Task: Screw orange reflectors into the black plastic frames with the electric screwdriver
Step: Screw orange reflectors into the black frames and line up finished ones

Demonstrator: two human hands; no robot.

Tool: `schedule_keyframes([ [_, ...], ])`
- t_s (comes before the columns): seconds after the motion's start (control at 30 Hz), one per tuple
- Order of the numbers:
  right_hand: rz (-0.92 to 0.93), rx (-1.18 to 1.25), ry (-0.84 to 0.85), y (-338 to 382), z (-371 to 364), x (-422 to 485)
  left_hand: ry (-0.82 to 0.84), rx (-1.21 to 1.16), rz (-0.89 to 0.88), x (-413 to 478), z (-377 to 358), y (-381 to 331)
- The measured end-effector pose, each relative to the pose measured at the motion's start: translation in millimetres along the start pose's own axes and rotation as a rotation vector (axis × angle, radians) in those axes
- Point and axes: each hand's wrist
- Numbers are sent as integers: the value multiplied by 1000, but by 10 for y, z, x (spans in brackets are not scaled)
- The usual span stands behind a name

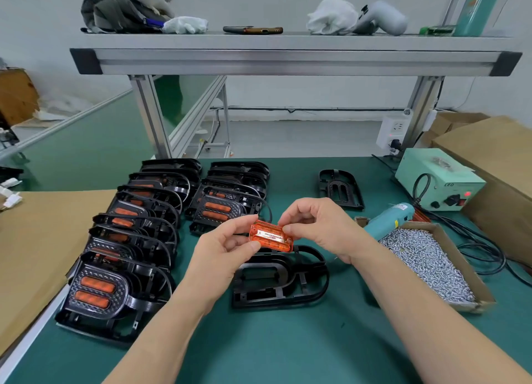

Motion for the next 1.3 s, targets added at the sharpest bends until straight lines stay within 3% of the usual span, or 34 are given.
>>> schedule_keyframes([
  [0.13,13,-16,11,6,-26,-8,-16,13,-6,9,18,0],
  [0.23,93,-198,44,43,-69,2,-54,77,-31,46,20,-14],
  [0.33,226,-298,42,130,-159,8,-63,221,-118,105,-25,-79],
  [0.47,229,-289,63,211,-270,10,-54,477,-267,153,-123,-165],
  [0.67,-23,-103,-229,148,-334,-17,-97,574,-205,115,-147,-193],
  [0.83,-133,-57,-200,46,-373,-126,87,830,-270,127,-84,-170],
  [0.9,-108,-122,-209,51,-292,-141,126,848,-275,152,-36,-147],
  [1.03,39,-446,-573,11,244,-131,285,1041,-289,151,-8,-49],
  [1.1,11,-639,-678,-71,571,-150,309,1085,-280,147,-25,-18],
  [1.3,-170,-700,-679,-376,929,-224,356,1053,-297,131,-55,-30],
])
Point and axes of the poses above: each hand's wrist, its own x-axis towards the middle knuckle, its own z-axis out of the back of the hand, y = z × x, and after that the axes turned 15 degrees about -y, right-handed
